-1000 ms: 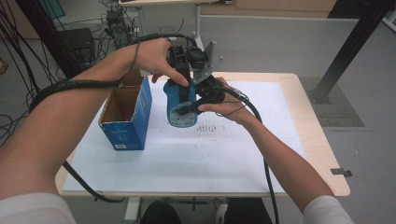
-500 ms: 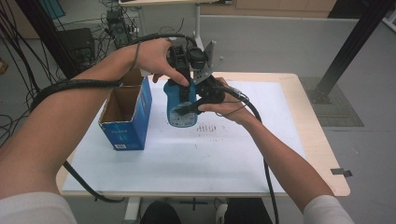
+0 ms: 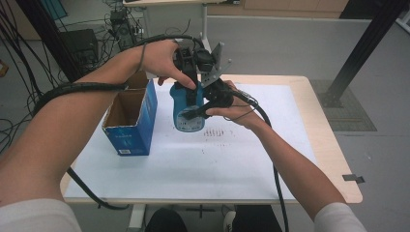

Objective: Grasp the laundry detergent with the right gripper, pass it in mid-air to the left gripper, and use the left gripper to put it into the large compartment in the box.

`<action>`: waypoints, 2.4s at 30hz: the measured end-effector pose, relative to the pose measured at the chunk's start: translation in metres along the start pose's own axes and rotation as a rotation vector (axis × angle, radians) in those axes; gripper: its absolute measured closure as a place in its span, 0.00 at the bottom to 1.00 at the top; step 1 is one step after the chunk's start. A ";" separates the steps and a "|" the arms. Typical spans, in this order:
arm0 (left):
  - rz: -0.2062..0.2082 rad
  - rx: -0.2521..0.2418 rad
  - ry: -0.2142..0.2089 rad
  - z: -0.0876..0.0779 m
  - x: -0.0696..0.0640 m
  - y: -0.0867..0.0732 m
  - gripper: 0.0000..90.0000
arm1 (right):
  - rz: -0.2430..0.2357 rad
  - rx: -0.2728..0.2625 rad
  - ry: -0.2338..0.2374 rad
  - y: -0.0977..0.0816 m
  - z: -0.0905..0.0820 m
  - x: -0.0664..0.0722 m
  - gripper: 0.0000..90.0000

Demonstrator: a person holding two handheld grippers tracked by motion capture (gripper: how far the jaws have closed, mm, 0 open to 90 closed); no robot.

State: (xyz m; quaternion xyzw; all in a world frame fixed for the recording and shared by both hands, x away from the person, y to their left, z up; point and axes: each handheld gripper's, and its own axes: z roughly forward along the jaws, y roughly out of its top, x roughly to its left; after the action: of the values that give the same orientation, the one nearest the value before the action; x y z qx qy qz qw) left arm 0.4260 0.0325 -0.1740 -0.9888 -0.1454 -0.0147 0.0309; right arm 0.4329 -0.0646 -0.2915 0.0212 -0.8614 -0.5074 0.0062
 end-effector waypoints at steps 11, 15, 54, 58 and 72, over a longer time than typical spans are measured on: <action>-0.004 -0.003 0.000 0.001 0.000 -0.001 0.39 | -0.001 -0.004 0.000 -0.002 0.001 0.000 0.48; -0.003 -0.001 0.003 0.001 -0.001 -0.001 0.39 | -0.001 -0.006 0.002 -0.002 0.001 0.000 0.48; -0.026 -0.023 0.007 0.000 0.001 -0.006 0.39 | 0.000 -0.020 -0.008 -0.004 0.004 0.001 0.38; -0.030 -0.021 0.014 -0.001 0.002 -0.007 0.39 | 0.036 0.002 -0.019 -0.008 0.003 0.001 0.29; -0.128 -0.024 -0.001 -0.009 0.015 -0.013 0.39 | 0.173 0.102 -0.137 -0.027 -0.019 0.002 0.03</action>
State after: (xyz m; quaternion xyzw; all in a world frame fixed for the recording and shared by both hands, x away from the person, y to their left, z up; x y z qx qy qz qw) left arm 0.4362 0.0483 -0.1636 -0.9778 -0.2082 -0.0177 0.0180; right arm 0.4321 -0.0942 -0.3063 -0.0878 -0.8832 -0.4605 -0.0099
